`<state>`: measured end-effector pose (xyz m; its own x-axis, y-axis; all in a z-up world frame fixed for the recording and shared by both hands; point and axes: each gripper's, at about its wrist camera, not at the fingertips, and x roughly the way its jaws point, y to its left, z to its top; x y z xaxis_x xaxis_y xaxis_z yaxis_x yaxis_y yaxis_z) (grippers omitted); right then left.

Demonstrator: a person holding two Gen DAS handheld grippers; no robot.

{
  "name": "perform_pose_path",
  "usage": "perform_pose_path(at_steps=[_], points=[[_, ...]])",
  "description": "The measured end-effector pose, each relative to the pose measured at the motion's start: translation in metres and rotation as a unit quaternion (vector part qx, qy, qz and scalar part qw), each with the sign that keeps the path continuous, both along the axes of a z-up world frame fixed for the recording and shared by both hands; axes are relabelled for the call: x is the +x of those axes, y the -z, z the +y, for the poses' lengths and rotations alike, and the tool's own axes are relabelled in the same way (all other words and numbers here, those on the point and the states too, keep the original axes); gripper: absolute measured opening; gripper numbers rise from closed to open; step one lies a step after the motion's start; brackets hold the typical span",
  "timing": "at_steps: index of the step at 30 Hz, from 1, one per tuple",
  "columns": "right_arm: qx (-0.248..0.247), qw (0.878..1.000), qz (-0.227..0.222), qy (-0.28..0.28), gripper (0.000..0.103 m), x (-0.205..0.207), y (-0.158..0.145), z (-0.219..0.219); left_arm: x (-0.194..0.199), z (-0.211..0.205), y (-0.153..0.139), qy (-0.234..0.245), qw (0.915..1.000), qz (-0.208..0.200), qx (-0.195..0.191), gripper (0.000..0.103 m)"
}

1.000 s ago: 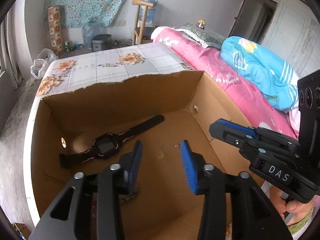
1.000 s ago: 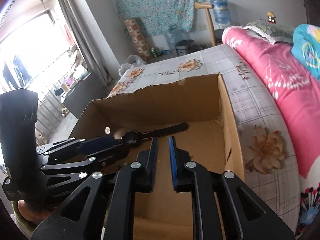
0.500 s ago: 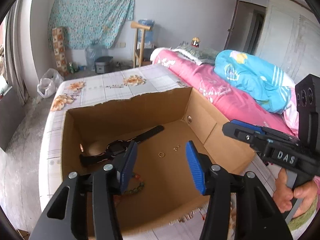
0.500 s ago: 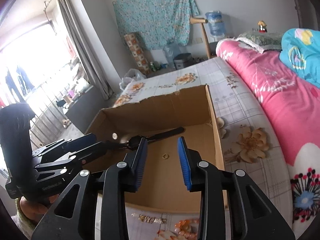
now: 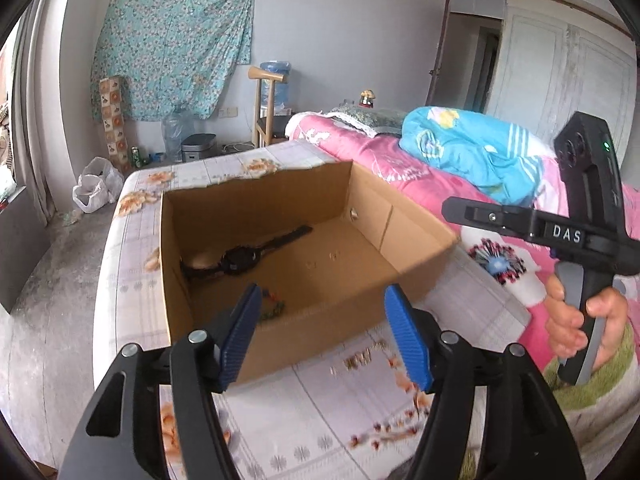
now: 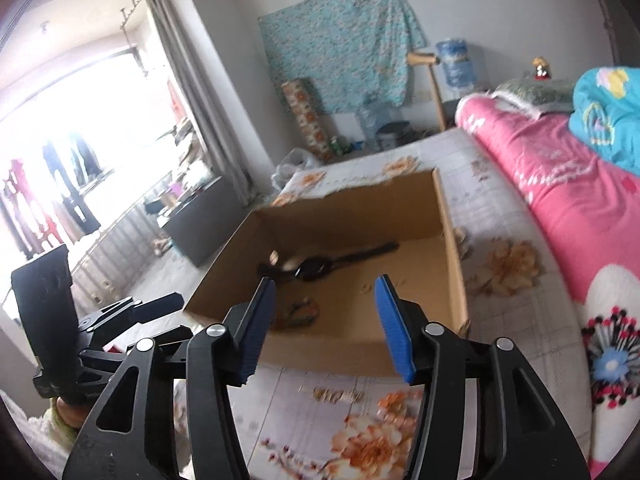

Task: Organize jewelry
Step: 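Move the left gripper back to the gold chain on the sheet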

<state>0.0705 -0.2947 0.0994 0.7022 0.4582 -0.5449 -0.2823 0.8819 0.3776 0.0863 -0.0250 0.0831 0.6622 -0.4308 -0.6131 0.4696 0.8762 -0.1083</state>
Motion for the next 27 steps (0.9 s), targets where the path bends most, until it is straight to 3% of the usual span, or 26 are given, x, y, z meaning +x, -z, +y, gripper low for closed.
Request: perform_pose_path(at_steps=[7,12,20,27], points=[[-0.012,0.999,0.045,-0.014,0.051,-0.019,0.033,0.006,-0.026,-0.005,0.035,0.015,0.9990,0.030,0.029,0.063],[-0.020,0.996,0.088,0.003,0.051,-0.032,0.060,0.000,-0.027,-0.016,0.064,0.014,0.9969,0.063,0.045,0.063],[-0.010,0.988,0.156,0.013,0.046,-0.033,0.097,0.002,-0.018,-0.035,0.096,0.010,0.9941,0.073,0.080,0.062],[-0.020,0.986,0.164,-0.005,0.034,-0.021,0.104,0.023,0.002,-0.046,0.110,0.021,0.9937,0.071,0.084,0.041]])
